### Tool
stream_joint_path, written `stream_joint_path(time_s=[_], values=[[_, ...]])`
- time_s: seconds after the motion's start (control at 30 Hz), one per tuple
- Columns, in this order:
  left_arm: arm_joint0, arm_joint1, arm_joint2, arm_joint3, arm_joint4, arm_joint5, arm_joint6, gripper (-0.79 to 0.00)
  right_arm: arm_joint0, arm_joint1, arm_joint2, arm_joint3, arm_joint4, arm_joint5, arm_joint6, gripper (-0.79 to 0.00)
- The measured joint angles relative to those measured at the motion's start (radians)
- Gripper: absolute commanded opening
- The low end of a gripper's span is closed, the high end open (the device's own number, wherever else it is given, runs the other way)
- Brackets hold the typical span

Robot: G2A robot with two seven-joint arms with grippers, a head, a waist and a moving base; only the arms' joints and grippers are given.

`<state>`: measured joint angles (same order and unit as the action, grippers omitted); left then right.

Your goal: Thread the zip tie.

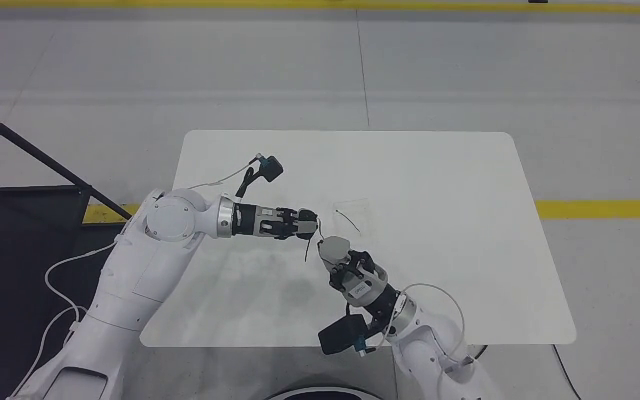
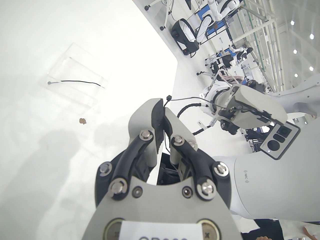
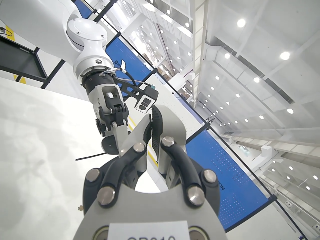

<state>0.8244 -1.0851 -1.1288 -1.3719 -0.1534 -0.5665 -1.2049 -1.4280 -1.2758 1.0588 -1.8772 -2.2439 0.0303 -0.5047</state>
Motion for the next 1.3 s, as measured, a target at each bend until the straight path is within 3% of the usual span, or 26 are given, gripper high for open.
stream_joint_path(time_s=[0.57,0.93,1.3], values=[[0.001,0.000,0.000,-0.001,0.001,0.001,0.001,-0.785,-0.015,0.008,0.009,-0.016,-0.002,-0.007,-0.027,-0.785],[0.022,0.005,0.012,-0.028,0.015,0.085,0.045,-0.785,-0.025,0.008,0.004,-0.017,-0.046,0.080,-0.017,-0.785],[0.006,0.006,0.024,-0.007,-0.029,0.092,0.027,-0.785,-0.017,0.008,-0.007,-0.012,-0.079,0.069,0.012,-0.785]])
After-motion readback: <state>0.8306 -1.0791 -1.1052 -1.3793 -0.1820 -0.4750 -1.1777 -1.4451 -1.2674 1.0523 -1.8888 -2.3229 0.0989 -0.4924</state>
